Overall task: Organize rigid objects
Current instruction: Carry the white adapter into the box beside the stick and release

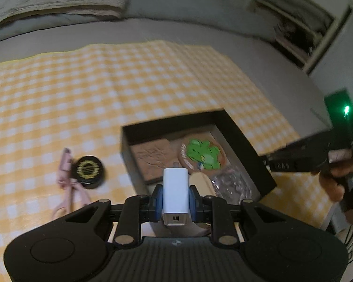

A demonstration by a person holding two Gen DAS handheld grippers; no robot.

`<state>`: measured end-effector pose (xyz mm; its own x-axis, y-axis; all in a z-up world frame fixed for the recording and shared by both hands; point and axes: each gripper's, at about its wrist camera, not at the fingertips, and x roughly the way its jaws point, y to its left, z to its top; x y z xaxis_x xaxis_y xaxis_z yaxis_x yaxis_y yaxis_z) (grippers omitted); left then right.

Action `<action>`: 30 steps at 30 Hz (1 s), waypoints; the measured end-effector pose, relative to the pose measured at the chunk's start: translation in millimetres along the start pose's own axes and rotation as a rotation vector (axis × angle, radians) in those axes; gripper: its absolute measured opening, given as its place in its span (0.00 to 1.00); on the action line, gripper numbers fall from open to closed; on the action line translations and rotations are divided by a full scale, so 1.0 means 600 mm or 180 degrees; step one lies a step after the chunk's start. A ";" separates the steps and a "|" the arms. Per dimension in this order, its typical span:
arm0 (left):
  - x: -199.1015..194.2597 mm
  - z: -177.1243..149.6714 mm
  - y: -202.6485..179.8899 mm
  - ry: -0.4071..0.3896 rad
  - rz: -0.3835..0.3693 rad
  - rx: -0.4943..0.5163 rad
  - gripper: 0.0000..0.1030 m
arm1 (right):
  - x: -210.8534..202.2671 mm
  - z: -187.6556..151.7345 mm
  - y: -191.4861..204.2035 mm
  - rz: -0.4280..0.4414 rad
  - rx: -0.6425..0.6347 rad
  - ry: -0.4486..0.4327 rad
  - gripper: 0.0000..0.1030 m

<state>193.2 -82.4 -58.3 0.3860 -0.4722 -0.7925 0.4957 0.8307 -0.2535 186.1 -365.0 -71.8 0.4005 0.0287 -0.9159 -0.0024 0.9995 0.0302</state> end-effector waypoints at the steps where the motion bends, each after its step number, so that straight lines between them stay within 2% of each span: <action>1: 0.009 0.001 -0.007 0.0039 0.0014 0.0045 0.23 | 0.000 0.000 -0.002 0.0001 0.0001 0.0000 0.04; 8: 0.055 0.008 -0.030 0.0254 -0.0018 0.0257 0.24 | -0.001 -0.001 0.001 -0.0007 -0.0003 0.0000 0.04; 9: 0.058 0.008 -0.034 0.0262 0.0062 0.0319 0.24 | -0.001 -0.001 0.002 -0.0007 -0.0003 0.0000 0.04; 11: 0.065 0.006 -0.045 0.0270 0.0297 0.0558 0.32 | -0.001 -0.001 0.000 -0.0003 -0.0005 0.0000 0.04; 12: 0.068 0.006 -0.049 0.0265 0.0371 0.0647 0.38 | 0.001 0.000 0.001 -0.0002 -0.0007 0.0000 0.04; 13: 0.069 0.005 -0.050 0.0267 0.0406 0.0691 0.40 | 0.001 0.000 0.000 -0.0001 -0.0008 0.0000 0.04; 25: 0.067 -0.002 -0.043 0.0370 0.0312 0.0676 0.44 | 0.006 0.000 -0.003 -0.0005 -0.0019 0.0011 0.04; 30: 0.068 -0.005 -0.052 0.0417 0.0279 0.0762 0.42 | 0.009 0.001 0.002 -0.0006 -0.0019 0.0010 0.04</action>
<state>190.8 -126.6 -84.3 0.3395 -0.3466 -0.8744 0.6403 0.7661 -0.0550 188.9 -363.7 -76.2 0.3976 0.0269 -0.9172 -0.0073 0.9996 0.0262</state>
